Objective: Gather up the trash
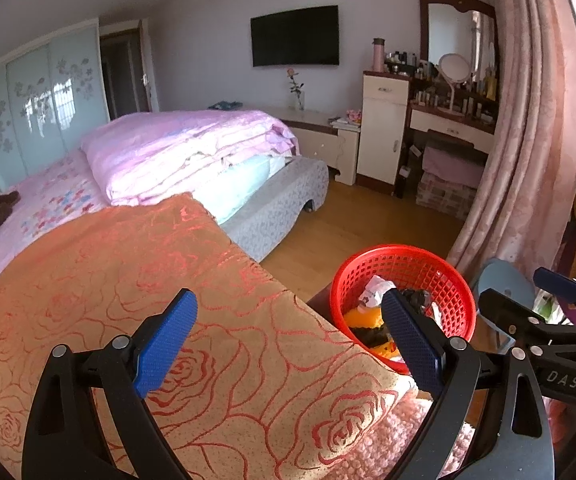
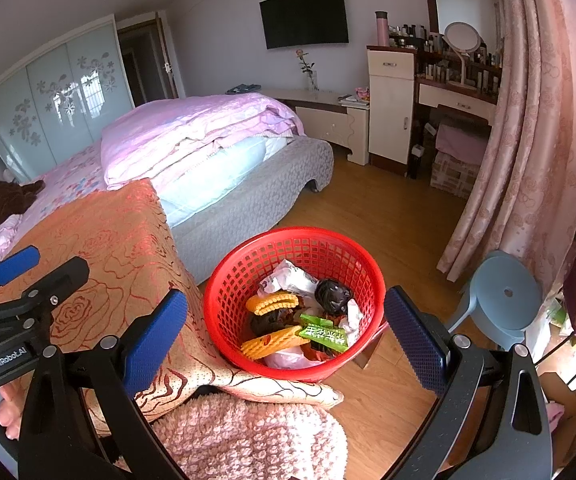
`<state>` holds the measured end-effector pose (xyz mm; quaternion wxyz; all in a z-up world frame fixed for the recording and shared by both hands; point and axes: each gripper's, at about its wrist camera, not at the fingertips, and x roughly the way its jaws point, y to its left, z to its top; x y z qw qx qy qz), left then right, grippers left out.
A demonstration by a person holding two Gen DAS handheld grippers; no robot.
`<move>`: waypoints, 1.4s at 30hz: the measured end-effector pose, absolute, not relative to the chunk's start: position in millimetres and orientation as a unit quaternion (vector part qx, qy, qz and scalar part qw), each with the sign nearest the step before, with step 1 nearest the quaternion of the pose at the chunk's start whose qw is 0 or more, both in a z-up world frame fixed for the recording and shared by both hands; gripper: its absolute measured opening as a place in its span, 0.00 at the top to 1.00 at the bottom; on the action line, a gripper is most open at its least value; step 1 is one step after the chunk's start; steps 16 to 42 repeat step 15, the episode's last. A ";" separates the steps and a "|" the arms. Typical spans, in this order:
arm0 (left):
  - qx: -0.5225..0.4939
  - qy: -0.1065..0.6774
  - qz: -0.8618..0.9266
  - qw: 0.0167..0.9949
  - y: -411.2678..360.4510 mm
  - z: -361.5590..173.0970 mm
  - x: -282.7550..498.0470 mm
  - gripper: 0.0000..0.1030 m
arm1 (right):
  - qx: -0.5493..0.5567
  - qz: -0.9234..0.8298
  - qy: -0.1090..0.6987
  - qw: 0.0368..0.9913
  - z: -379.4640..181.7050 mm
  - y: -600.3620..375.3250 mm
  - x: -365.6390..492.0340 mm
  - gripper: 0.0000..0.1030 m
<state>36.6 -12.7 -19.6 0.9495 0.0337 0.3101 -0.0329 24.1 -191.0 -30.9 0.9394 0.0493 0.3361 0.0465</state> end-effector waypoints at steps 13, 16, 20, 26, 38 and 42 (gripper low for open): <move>0.014 0.320 -0.006 0.947 17.8 -15.6 38.0 0.13 | 0.035 0.038 0.354 0.934 -46.4 -184.5 25.2 0.07; 0.006 0.320 0.025 0.947 38.7 -14.0 36.5 0.13 | 0.020 0.052 0.362 0.931 -48.7 -168.8 27.4 0.07; 0.006 0.320 0.025 0.947 38.7 -14.0 36.5 0.13 | 0.020 0.052 0.362 0.931 -48.7 -168.8 27.4 0.07; 0.006 0.320 0.025 0.947 38.7 -14.0 36.5 0.13 | 0.020 0.052 0.362 0.931 -48.7 -168.8 27.4 0.07; 0.006 0.320 0.025 0.947 38.7 -14.0 36.5 0.13 | 0.020 0.052 0.362 0.931 -48.7 -168.8 27.4 0.07; 0.006 0.320 0.025 0.947 38.7 -14.0 36.5 0.13 | 0.020 0.052 0.362 0.931 -48.7 -168.8 27.4 0.07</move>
